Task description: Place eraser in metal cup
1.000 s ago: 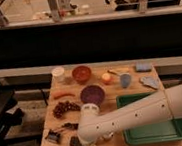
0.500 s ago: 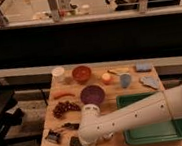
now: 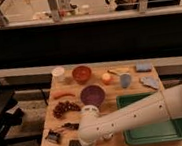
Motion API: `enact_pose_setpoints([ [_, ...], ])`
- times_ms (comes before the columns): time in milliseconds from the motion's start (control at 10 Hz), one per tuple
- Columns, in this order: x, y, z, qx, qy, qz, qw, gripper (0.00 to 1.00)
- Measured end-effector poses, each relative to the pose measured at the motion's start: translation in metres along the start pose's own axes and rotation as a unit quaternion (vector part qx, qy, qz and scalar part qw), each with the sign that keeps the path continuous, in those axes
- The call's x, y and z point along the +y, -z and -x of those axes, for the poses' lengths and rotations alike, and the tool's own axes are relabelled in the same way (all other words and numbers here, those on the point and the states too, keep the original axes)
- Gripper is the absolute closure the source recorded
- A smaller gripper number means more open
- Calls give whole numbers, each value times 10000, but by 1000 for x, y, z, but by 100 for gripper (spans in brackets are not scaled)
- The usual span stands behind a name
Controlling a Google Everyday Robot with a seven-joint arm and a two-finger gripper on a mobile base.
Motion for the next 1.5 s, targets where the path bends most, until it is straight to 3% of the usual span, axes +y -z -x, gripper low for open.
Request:
enact_pose_setpoints([
  [200, 1, 0, -1, 92, -30, -37, 9999, 34],
  [700, -1, 3, -2, 109, -133, -123, 9998, 82],
  [800, -2, 3, -1, 115, -141, -130, 9997, 95],
  [1100, -4, 11, -2, 89, -209, -212, 9995, 100],
  [1500, -7, 58, -7, 33, -511, -518, 9973, 100],
])
